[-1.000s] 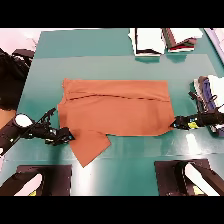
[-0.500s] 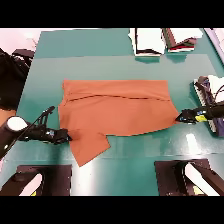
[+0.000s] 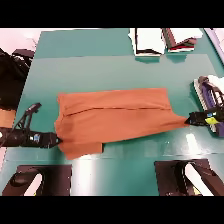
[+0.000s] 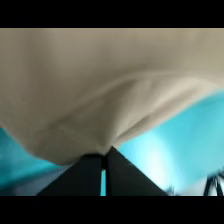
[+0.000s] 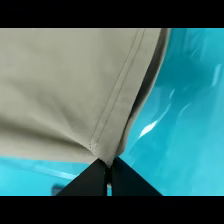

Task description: Fold the shirts.

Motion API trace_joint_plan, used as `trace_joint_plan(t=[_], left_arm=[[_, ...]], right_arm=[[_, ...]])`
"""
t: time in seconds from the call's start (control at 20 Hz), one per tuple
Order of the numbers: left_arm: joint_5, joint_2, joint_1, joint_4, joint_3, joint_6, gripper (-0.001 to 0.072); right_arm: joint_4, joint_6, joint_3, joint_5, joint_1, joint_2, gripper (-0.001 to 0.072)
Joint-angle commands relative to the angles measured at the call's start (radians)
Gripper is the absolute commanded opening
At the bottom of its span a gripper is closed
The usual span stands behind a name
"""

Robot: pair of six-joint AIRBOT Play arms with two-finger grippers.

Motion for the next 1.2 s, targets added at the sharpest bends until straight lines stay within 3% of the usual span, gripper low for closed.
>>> trace_joint_plan(t=[0.0, 0.2, 0.45, 0.75, 0.8, 0.85, 0.9, 0.95, 1.0, 1.05, 1.15], left_arm=[[0.166, -0.140, 0.000, 0.015, 0.126, 0.056, 0.0020], [0.278, -0.472, 0.000, 0.022, 0.341, 0.141, 0.0022], [0.344, -0.795, 0.000, 0.024, 0.579, 0.173, 0.0023], [0.419, -0.909, 0.000, 0.016, 0.627, 0.171, 0.0039], [0.418, -0.908, 0.000, 0.016, 0.631, 0.167, 0.0295], [0.410, -0.908, 0.000, 0.016, 0.641, 0.144, 0.0548], [0.385, -0.908, 0.001, 0.017, 0.661, 0.135, 0.0567], [0.357, -0.908, 0.000, 0.017, 0.684, 0.137, 0.0566], [0.318, -0.908, 0.000, 0.017, 0.707, 0.137, 0.0472], [0.287, -0.908, 0.000, 0.017, 0.722, 0.138, 0.0284], [0.259, -0.904, 0.000, 0.004, 0.724, 0.138, 0.0022]], right_arm=[[-0.017, 0.026, 0.112, -0.066, 0.048, -0.077, 0.0016], [-0.017, 0.089, 0.268, -0.140, 0.144, -0.305, 0.0016], [-0.016, 0.130, 0.464, -0.149, 0.208, -0.577, 0.0016], [0.051, 0.135, 0.607, -0.162, 0.219, -0.760, 0.0028], [0.090, 0.120, 0.618, -0.176, 0.207, -0.771, 0.0123], [0.135, 0.109, 0.628, -0.193, 0.192, -0.779, 0.0271], [0.179, 0.097, 0.635, -0.197, 0.171, -0.782, 0.0366], [0.223, 0.060, 0.634, -0.190, 0.144, -0.780, 0.0393], [0.245, 0.033, 0.634, -0.167, 0.116, -0.780, 0.0395], [0.247, 0.017, 0.624, -0.142, 0.088, -0.780, 0.0402], [0.247, 0.007, 0.569, -0.106, 0.024, -0.778, 0.0551]])
